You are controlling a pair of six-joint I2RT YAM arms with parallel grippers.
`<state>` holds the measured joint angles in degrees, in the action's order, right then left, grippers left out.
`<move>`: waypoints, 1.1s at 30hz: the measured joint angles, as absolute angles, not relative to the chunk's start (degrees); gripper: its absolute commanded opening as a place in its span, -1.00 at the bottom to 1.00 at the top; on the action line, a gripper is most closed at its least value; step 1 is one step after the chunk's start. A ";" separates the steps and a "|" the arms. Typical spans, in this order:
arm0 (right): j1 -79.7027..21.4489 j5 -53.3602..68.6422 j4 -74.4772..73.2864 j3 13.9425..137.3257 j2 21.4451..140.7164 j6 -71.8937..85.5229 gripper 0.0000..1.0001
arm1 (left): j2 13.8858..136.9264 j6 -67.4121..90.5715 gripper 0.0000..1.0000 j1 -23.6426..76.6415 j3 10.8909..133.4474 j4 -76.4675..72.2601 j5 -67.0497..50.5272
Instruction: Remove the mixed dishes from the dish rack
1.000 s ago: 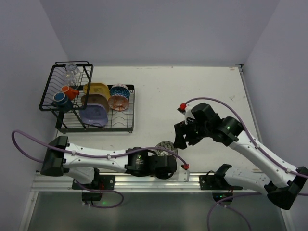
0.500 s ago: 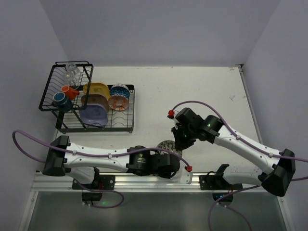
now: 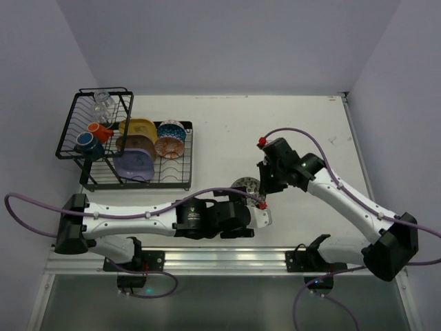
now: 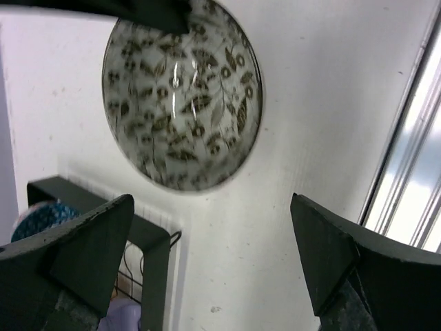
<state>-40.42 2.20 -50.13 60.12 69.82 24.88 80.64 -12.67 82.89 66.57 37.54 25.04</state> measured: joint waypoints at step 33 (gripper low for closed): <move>-19.81 -1.89 -33.58 99.18 122.56 30.28 -0.89 | 59.33 28.01 1.00 63.29 61.98 33.52 45.82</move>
